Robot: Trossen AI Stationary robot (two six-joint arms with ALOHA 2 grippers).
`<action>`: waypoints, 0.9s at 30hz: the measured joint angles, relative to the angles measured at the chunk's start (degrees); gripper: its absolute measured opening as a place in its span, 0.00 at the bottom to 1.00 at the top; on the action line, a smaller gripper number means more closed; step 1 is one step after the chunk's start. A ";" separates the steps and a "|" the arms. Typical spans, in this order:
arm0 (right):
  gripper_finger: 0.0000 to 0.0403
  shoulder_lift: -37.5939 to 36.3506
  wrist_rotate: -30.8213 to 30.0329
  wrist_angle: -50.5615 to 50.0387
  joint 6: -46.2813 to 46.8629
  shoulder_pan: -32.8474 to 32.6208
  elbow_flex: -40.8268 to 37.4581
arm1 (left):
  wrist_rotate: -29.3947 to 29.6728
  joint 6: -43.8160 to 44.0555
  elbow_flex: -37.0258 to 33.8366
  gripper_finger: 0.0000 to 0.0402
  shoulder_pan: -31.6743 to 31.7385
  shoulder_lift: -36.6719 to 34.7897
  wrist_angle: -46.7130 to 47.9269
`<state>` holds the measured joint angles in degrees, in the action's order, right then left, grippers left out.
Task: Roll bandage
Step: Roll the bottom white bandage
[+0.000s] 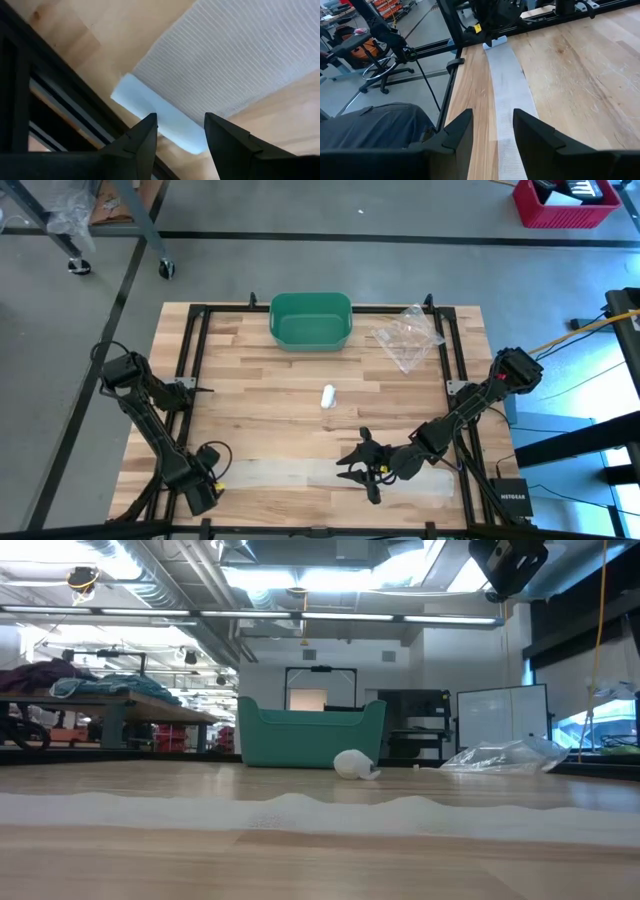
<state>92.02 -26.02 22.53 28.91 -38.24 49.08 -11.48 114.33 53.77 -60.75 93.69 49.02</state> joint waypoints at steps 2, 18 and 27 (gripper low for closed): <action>0.35 0.01 0.00 0.03 0.00 0.00 0.00 | -0.07 -0.55 0.26 0.39 -0.03 0.01 -0.11; 0.35 0.01 0.04 0.05 -0.02 0.00 0.00 | 0.45 -0.30 1.12 0.39 -1.89 -0.03 1.50; 0.35 0.01 0.05 0.04 -0.04 0.00 0.00 | 3.26 -0.51 1.01 0.39 -1.73 0.01 1.33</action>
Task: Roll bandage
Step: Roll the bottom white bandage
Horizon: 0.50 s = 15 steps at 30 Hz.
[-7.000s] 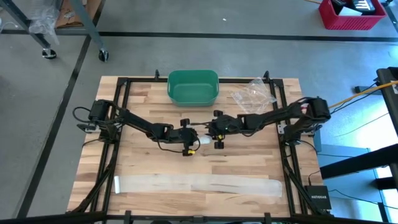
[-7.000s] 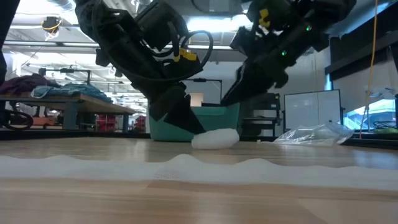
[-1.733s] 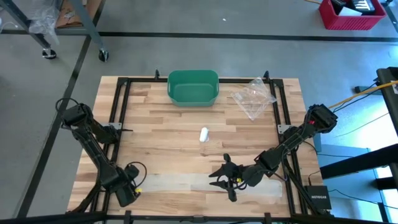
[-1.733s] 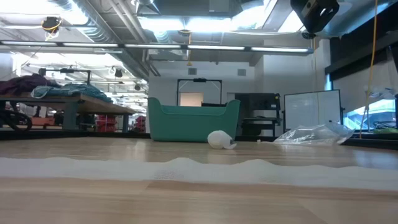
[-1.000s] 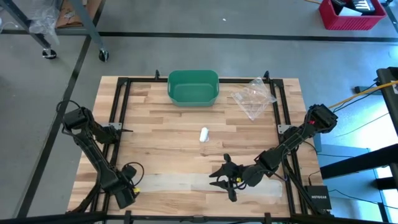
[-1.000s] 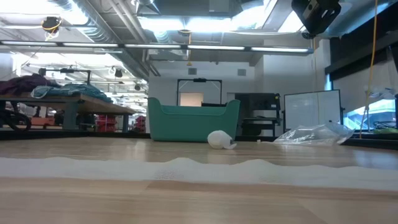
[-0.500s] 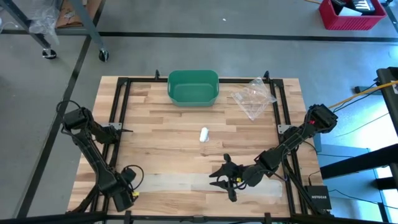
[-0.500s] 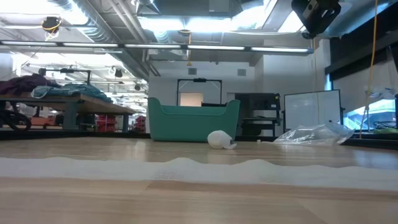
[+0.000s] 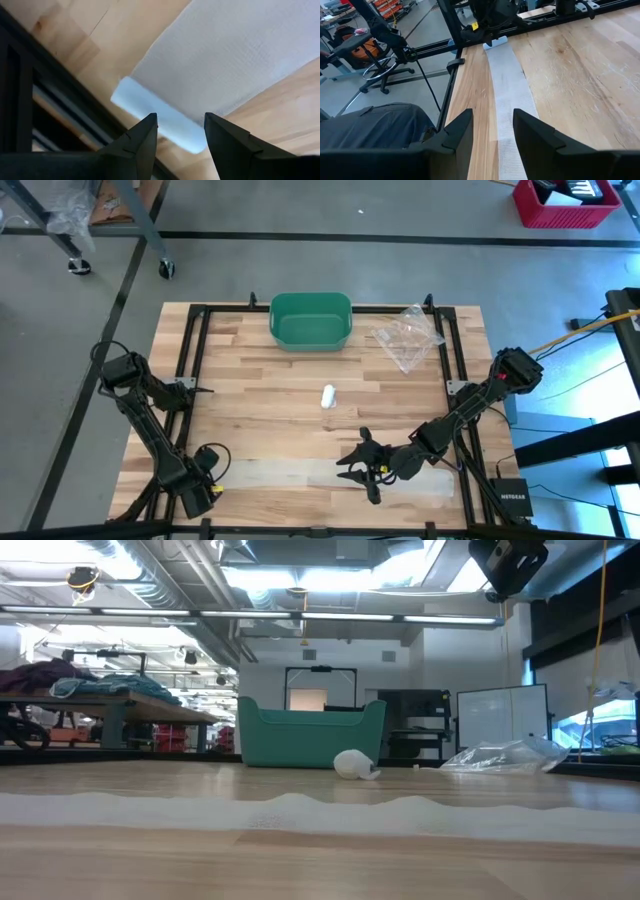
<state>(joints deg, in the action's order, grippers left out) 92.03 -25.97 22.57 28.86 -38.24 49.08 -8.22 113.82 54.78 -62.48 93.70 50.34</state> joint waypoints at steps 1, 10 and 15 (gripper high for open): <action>0.35 0.00 0.01 0.02 0.00 0.00 0.00 | 0.73 0.06 0.00 0.39 0.00 0.05 -0.19; 0.35 0.00 0.01 0.01 0.00 -0.02 0.00 | 1.53 0.01 2.68 0.39 -0.49 0.31 1.28; 0.35 0.00 -0.01 0.09 -0.02 0.00 0.00 | -2.65 -1.39 4.10 0.39 -1.53 0.34 2.97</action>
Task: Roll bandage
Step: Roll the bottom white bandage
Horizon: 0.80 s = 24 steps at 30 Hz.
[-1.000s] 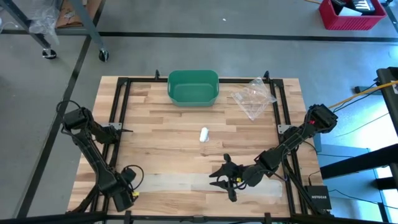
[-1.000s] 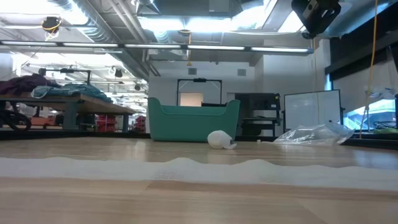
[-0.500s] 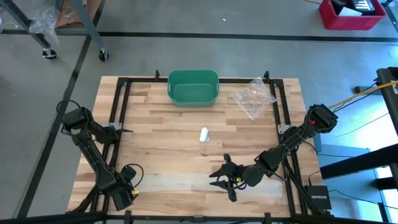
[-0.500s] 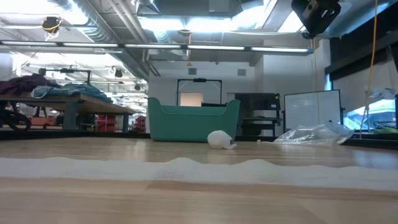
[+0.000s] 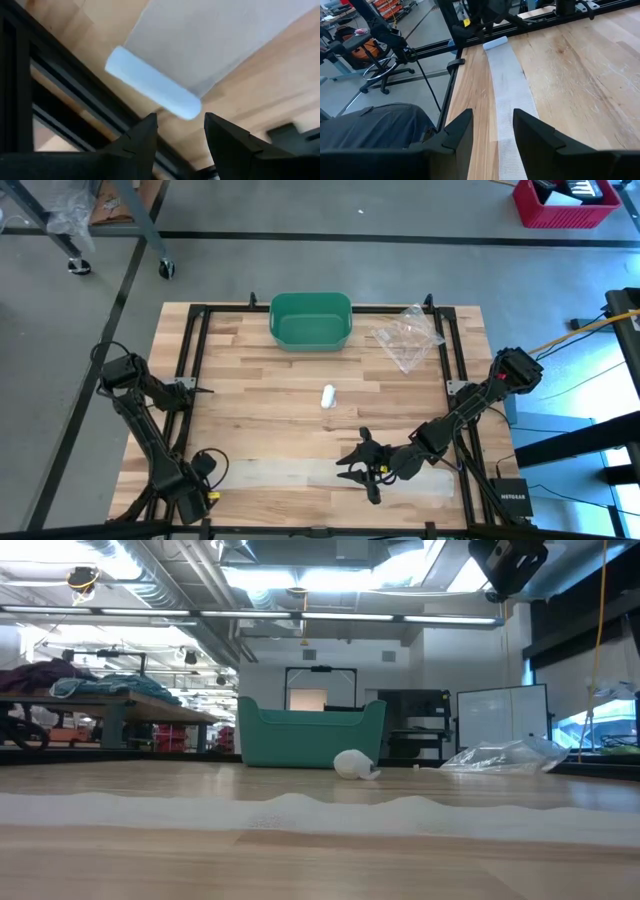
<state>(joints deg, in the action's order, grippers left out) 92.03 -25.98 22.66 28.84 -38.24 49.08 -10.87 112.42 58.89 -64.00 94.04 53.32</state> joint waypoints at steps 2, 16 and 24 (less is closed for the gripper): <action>0.35 0.00 0.02 0.04 0.00 -0.02 0.00 | -1.10 -1.73 -0.41 0.39 -0.94 0.40 0.58; 0.35 0.00 0.03 0.11 0.00 -0.01 0.00 | -2.38 -27.49 -0.58 0.39 -1.38 6.38 -0.29; 0.35 0.00 -0.02 0.03 -0.15 0.00 0.02 | -2.18 -33.00 -0.56 0.39 1.92 6.44 -0.37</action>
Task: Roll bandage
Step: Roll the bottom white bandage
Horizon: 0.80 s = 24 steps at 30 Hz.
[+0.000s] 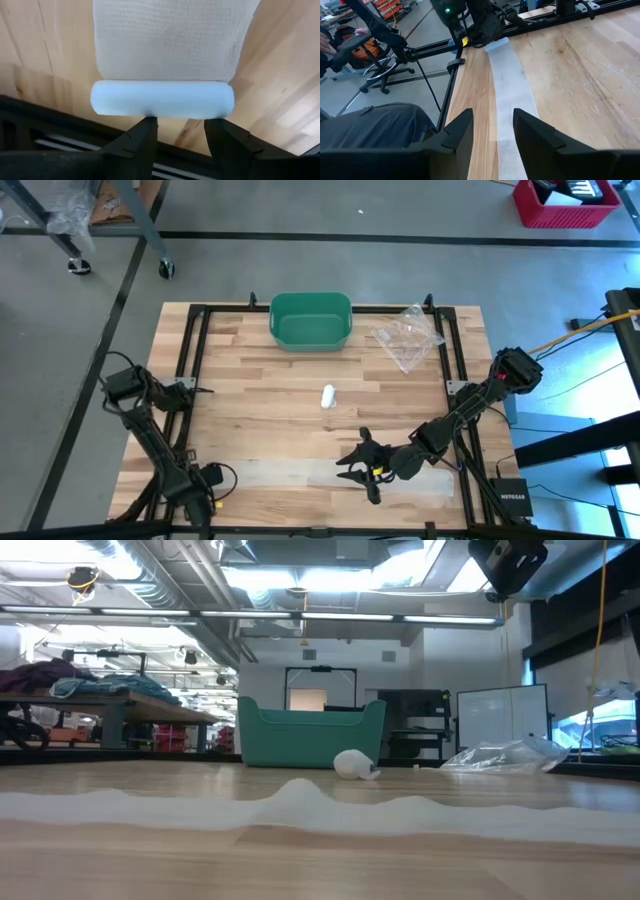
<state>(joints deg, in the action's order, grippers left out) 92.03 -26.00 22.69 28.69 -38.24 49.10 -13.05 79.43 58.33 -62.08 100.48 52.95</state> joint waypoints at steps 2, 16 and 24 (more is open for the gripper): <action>0.35 0.00 0.00 0.00 0.00 0.00 0.00 | 0.02 -1.34 0.00 0.39 0.92 -0.02 0.03; 0.35 0.00 0.02 -0.09 0.00 -0.01 0.00 | -4.07 -7.30 0.07 0.39 6.11 -0.10 0.04; 0.35 0.00 0.02 -0.08 0.00 0.00 0.00 | -2.86 -10.09 0.07 0.39 8.90 -0.10 -1.13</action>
<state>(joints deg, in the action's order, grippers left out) 92.03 -25.98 22.61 28.69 -38.24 49.10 -15.91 69.33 58.39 -53.18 100.38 51.82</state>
